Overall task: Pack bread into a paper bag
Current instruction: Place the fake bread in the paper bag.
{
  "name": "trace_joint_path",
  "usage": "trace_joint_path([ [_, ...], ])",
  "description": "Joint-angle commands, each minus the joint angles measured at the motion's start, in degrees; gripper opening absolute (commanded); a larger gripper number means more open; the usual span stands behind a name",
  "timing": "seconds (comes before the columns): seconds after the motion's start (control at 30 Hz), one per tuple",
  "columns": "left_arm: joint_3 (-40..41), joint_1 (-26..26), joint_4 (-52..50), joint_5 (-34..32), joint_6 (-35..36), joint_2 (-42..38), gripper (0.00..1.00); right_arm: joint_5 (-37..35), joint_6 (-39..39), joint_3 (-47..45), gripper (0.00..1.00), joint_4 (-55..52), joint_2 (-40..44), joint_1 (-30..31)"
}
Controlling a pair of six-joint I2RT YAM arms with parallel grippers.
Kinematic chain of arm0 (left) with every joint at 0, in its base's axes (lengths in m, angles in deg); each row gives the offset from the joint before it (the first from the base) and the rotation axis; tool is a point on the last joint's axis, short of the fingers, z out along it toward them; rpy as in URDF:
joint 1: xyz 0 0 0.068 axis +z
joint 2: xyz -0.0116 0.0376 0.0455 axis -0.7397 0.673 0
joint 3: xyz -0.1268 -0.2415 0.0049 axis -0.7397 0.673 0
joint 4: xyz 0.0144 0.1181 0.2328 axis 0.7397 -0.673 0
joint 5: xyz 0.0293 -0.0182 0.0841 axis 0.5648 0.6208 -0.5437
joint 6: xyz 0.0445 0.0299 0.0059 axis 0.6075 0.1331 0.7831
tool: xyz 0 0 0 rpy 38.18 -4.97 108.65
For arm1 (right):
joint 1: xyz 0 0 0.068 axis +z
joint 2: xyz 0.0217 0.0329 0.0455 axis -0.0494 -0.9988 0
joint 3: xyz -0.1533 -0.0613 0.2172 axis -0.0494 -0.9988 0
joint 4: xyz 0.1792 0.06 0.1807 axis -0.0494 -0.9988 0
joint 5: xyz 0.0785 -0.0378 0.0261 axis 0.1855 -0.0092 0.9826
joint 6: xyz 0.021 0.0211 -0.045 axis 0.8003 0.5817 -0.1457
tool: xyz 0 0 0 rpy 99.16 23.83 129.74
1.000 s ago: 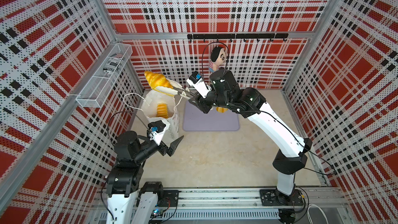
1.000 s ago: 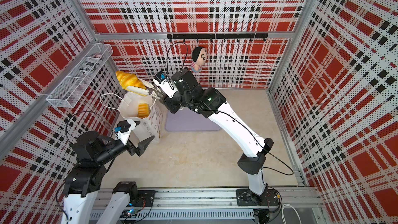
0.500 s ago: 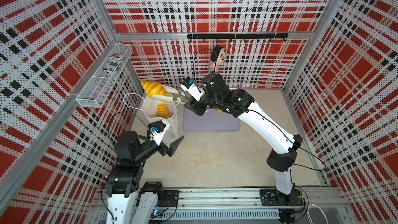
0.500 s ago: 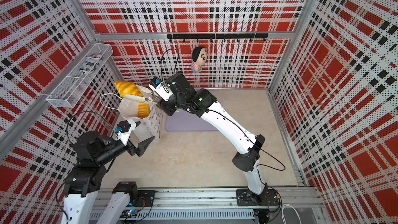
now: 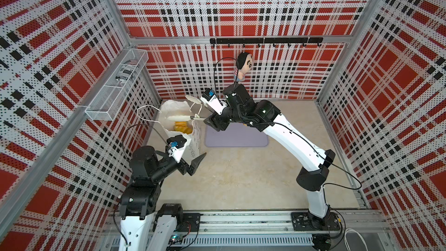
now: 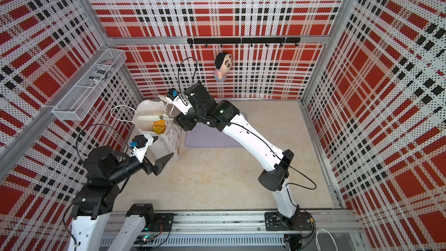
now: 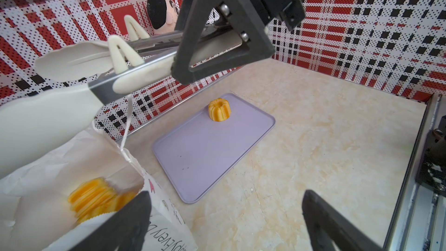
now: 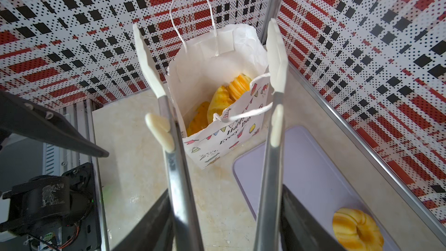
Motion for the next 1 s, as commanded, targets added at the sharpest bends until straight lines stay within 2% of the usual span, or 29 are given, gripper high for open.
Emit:
trace_joint_path([
  [0.0, -0.7, -0.5, -0.2, -0.2, 0.6, 0.4, 0.98, -1.9, -0.5, 1.8, 0.65, 3.0, 0.8, 0.0],
  [0.37, -1.0, -0.7, -0.3, 0.1, 0.8, 1.0, 0.98, -7.0, 0.2, -0.4, 0.62, 2.0, 5.5, -5.9],
  [0.77, -0.9, -1.2, -0.3, -0.2, 1.0, 1.5, 0.98, -13.2, 0.7, -16.5, 0.60, 3.1, 14.3, -13.6],
  [0.97, -0.7, -1.4, -0.2, -0.3, 0.8, 1.7, 0.98, -13.2, 2.3, -26.1, 0.59, 5.3, 19.7, -16.9],
])
